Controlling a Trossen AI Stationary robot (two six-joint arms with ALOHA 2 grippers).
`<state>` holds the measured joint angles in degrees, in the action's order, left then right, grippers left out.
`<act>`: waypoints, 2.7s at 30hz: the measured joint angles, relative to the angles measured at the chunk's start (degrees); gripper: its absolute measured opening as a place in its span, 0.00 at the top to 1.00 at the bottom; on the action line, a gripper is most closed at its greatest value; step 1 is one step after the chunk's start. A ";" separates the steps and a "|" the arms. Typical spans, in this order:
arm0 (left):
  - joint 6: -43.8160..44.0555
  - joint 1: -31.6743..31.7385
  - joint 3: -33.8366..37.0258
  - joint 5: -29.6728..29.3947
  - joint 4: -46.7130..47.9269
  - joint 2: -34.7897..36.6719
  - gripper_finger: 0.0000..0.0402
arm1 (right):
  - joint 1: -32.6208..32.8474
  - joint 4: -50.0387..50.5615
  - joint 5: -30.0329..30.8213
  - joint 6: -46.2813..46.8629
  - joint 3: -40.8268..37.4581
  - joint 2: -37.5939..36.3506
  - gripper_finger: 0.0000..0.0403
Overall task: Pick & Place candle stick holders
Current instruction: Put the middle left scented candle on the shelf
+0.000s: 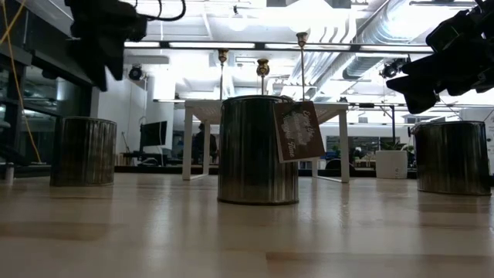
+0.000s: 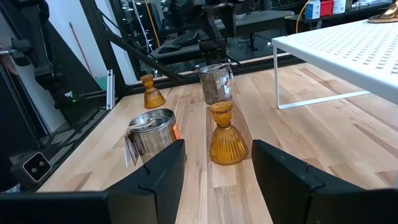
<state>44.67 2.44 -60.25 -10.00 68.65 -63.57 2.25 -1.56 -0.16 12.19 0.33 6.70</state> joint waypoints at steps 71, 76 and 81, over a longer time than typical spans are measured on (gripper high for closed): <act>14.59 -3.70 6.47 11.23 -9.42 -19.91 0.01 | 0.01 -0.16 -0.02 0.01 -0.01 1.49 0.56; 14.30 -2.97 6.47 11.43 -10.65 -19.91 0.10 | -0.01 -0.16 -0.02 0.00 0.00 1.49 0.56; 13.67 -2.69 6.45 11.85 -10.79 -19.89 0.12 | -0.01 -0.16 -0.02 0.01 0.00 1.49 0.56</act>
<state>58.34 -0.25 -53.80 1.85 57.86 -83.46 2.24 -1.72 -0.19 12.21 0.34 8.19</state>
